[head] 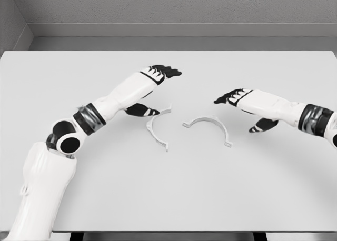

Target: Assemble PVC drainage pipe clamps

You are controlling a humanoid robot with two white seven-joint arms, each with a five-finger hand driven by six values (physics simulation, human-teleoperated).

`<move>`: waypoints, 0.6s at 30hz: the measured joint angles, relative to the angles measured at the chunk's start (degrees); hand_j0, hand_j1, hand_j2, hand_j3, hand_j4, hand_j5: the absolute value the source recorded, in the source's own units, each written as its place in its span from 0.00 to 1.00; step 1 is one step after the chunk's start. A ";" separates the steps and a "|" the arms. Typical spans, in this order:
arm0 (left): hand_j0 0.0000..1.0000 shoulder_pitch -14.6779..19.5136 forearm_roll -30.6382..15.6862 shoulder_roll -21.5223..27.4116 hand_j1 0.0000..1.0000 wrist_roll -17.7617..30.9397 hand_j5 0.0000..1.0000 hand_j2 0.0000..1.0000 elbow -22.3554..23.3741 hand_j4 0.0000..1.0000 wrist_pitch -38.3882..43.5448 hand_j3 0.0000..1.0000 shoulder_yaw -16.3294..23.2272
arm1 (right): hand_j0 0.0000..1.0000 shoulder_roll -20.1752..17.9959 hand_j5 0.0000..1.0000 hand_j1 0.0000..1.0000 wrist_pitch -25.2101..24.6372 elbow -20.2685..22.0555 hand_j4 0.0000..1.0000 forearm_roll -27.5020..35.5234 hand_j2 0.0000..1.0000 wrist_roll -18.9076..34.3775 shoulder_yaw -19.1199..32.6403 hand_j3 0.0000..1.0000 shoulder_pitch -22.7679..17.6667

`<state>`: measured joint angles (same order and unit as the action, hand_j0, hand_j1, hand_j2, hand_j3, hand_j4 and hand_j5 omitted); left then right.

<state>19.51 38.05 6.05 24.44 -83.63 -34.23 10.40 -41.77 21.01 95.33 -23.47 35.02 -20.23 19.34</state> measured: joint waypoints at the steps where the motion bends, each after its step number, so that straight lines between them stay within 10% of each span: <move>1: 1.00 0.97 0.07 -0.52 1.00 0.00 1.00 1.00 0.76 1.00 1.01 1.00 1.01 | 1.00 -0.30 1.00 1.00 0.05 0.00 1.00 -0.02 1.00 0.00 0.17 1.00 -0.26; 18: 1.00 2.11 3.16 -6.01 1.00 -0.14 1.00 1.00 5.90 1.00 7.29 1.00 6.78 | 1.00 -1.51 1.00 1.00 -0.14 -12.06 1.00 0.15 1.00 0.00 0.62 1.00 6.42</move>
<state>21.62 41.21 0.05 24.30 -77.73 -26.93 17.18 -43.28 20.87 83.27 -23.32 35.02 -19.61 25.75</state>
